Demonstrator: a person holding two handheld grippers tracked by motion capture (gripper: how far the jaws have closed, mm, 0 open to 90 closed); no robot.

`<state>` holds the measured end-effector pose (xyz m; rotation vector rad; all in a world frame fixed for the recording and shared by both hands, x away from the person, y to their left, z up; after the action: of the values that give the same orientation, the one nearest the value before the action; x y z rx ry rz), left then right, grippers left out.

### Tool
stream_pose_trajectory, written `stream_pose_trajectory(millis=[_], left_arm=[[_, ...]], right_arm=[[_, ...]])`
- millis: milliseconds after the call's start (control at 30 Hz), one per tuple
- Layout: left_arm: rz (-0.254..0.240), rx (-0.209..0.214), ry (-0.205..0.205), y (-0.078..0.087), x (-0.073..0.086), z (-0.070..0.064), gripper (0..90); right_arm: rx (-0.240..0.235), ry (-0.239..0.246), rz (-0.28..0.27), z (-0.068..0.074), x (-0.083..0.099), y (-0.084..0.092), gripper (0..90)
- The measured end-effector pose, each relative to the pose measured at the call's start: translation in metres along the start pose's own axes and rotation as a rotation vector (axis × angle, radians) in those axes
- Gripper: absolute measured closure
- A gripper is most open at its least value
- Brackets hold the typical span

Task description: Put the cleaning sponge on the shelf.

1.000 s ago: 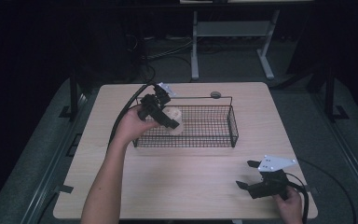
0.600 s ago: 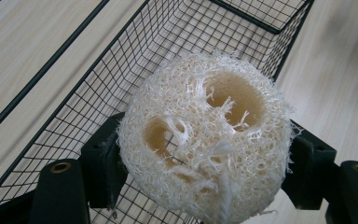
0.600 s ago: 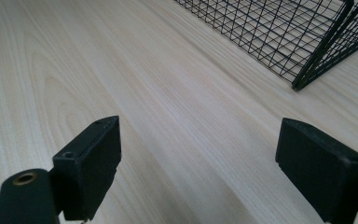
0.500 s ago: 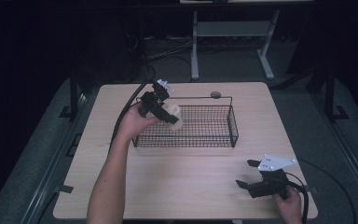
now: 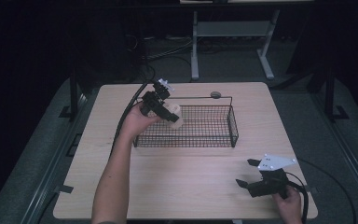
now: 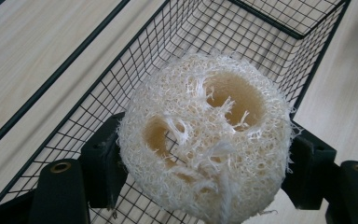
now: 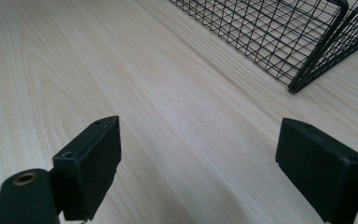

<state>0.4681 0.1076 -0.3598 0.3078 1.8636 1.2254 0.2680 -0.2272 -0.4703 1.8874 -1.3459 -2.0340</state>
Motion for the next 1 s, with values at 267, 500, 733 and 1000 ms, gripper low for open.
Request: stream_pose_trajectory(millis=[267, 500, 733, 1000], left_arm=[[-0.016, -0.006, 0.024, -0.009, -0.003, 0.005, 26.9], [0.010, -0.006, 0.040, -0.021, -0.002, 0.008, 26.9], [0.013, -0.008, 0.051, -0.030, 0.001, 0.011, 26.9], [0.032, 0.000, 0.072, -0.037, 0.008, 0.013, 26.9]], right_arm=[[0.003, -0.001, -0.001, -0.001, 0.000, 0.000, 13.6], [0.005, 0.002, -0.001, -0.002, 0.000, 0.000, 13.5], [0.002, -0.002, -0.001, -0.002, 0.001, 0.000, 13.6], [0.001, -0.001, -0.003, -0.002, 0.000, 0.000, 13.6]])
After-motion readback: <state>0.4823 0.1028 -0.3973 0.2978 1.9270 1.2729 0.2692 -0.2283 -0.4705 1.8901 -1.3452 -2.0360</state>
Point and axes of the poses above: each handheld gripper's, and its own axes: y roughly backward along the jaws, x roughly out of its underside, z roughly to its left, the point moved 3 cm from there along -y, roughly forward along the jaws, and after that the axes turned 10 degrees about y, right-handed, at the moved point
